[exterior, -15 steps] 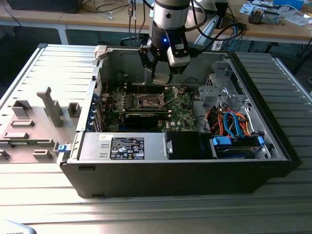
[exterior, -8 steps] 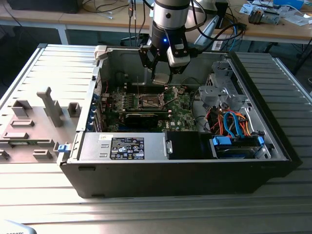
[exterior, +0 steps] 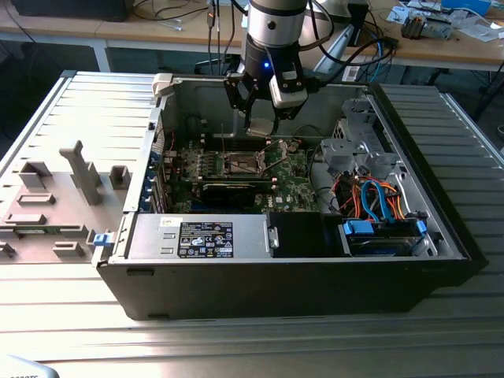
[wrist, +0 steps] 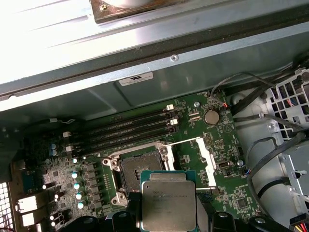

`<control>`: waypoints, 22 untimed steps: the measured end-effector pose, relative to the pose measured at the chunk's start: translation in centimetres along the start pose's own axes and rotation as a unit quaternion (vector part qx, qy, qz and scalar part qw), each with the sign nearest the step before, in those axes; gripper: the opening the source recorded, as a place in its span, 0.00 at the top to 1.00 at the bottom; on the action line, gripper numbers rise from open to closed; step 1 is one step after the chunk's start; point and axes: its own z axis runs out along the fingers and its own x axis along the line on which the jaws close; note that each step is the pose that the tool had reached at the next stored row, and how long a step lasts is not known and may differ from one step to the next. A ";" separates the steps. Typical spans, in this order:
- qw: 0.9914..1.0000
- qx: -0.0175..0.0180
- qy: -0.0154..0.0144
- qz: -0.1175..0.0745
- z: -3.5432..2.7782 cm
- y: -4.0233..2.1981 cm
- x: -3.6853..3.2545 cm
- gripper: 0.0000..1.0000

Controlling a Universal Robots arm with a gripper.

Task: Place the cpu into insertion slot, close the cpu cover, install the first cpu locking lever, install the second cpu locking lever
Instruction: 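Place the cpu into insertion slot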

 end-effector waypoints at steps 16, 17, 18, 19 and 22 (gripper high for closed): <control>1.000 0.000 0.000 0.004 0.02 0.00 0.00 0.46; 1.000 0.000 0.000 0.005 0.02 0.00 0.00 0.46; 1.000 0.000 -0.001 0.005 0.02 0.00 0.00 0.46; 1.000 0.000 -0.001 0.006 0.02 0.00 0.00 0.46; 1.000 0.000 -0.001 0.008 0.02 0.00 0.00 0.46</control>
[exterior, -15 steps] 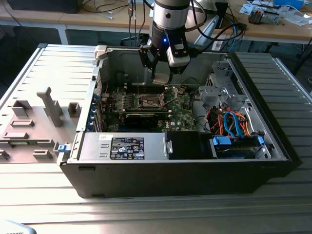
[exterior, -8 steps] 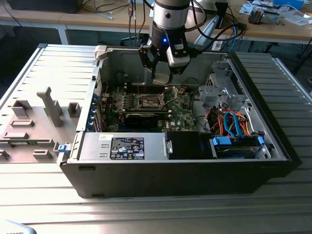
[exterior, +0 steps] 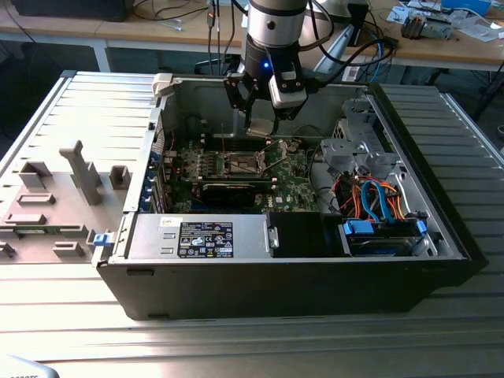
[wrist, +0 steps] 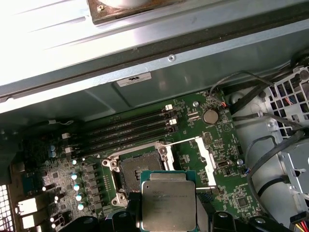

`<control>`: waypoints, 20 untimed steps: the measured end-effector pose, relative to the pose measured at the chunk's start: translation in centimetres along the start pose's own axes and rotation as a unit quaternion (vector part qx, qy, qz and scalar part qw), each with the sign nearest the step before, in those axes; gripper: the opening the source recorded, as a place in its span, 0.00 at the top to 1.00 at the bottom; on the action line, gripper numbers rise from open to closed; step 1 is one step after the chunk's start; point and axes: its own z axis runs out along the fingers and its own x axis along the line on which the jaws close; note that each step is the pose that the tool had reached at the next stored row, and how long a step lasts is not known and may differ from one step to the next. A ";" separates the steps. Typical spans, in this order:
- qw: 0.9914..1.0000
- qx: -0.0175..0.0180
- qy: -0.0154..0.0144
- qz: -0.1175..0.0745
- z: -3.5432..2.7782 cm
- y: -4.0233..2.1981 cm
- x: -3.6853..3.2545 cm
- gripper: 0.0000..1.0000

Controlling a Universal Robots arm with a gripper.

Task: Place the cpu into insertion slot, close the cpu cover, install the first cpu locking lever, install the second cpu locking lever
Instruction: 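Place the cpu into insertion slot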

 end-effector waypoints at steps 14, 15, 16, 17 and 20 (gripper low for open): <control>1.000 0.000 0.000 0.004 0.00 0.00 0.00 0.46; 1.000 0.000 0.000 0.004 0.00 0.00 0.00 0.46; 1.000 0.000 0.000 0.004 0.00 0.00 0.00 0.46; 1.000 0.000 0.000 0.004 0.00 0.00 0.00 0.46; 1.000 0.000 0.000 0.005 0.01 0.00 0.00 0.46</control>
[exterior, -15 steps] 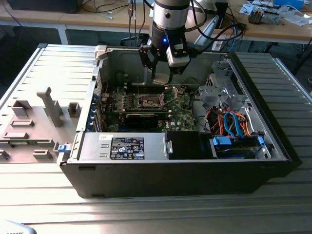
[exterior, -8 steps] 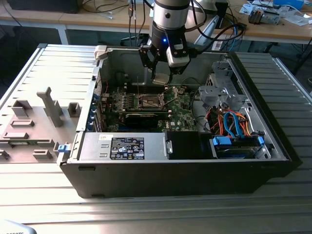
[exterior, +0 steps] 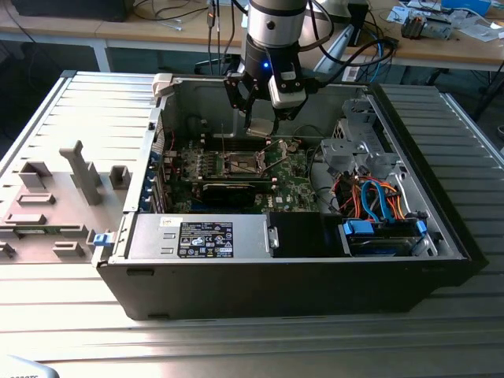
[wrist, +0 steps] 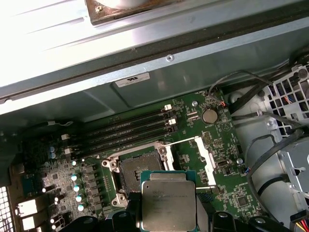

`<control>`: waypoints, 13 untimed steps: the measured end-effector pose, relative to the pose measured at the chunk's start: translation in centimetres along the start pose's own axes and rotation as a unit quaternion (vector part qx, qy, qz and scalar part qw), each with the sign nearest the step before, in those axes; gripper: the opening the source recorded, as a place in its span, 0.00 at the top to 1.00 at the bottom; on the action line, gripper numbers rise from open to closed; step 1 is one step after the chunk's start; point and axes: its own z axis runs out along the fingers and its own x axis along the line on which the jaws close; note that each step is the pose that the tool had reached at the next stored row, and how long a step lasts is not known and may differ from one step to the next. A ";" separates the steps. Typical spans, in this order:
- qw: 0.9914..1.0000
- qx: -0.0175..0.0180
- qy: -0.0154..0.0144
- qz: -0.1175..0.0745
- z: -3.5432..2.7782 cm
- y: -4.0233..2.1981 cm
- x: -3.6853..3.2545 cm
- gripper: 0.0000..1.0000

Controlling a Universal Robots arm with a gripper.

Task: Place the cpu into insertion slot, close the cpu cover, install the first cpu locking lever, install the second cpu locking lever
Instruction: 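Place the cpu into insertion slot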

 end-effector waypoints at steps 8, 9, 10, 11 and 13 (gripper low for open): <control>1.000 0.000 0.000 0.003 0.02 0.00 0.00 0.46; 1.000 0.000 0.000 0.003 0.02 0.00 0.00 0.46; 1.000 0.000 0.000 0.004 0.02 0.00 0.00 0.46; 1.000 0.000 0.000 0.004 0.03 0.00 0.00 0.46; 1.000 0.000 0.000 0.004 0.03 0.00 0.00 0.46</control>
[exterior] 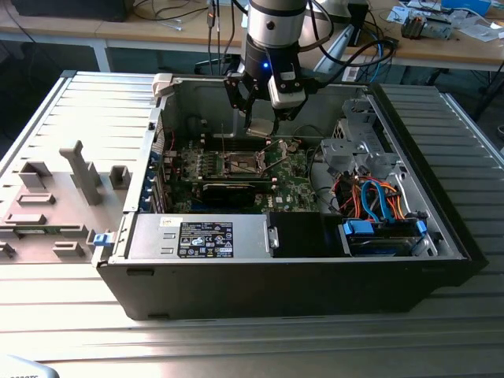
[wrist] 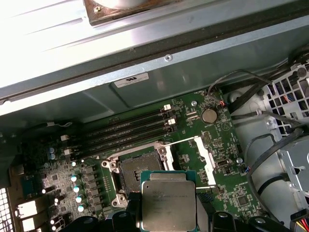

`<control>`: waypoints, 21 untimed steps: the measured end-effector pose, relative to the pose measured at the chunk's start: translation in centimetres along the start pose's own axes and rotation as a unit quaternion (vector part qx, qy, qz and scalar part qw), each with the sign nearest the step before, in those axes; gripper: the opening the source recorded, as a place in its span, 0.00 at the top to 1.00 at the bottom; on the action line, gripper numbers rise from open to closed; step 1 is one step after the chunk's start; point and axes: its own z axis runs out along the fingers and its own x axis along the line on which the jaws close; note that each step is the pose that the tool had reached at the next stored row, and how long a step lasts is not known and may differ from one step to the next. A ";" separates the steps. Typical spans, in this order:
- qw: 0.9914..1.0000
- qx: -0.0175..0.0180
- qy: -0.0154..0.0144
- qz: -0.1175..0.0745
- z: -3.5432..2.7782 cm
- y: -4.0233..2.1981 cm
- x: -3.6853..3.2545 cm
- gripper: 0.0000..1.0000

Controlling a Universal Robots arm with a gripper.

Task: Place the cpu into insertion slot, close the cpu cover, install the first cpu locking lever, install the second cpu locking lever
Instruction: 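Place the cpu into insertion slot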

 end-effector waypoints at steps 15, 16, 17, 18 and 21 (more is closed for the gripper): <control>1.000 0.000 -0.001 0.009 0.01 0.00 0.00 0.46; 1.000 0.000 -0.001 0.009 0.01 0.00 0.00 0.46; 1.000 0.000 -0.001 0.010 0.00 0.00 0.00 0.46; 1.000 0.000 -0.001 0.010 0.01 0.00 0.00 0.46; 1.000 0.000 -0.001 0.012 0.01 0.00 0.00 0.46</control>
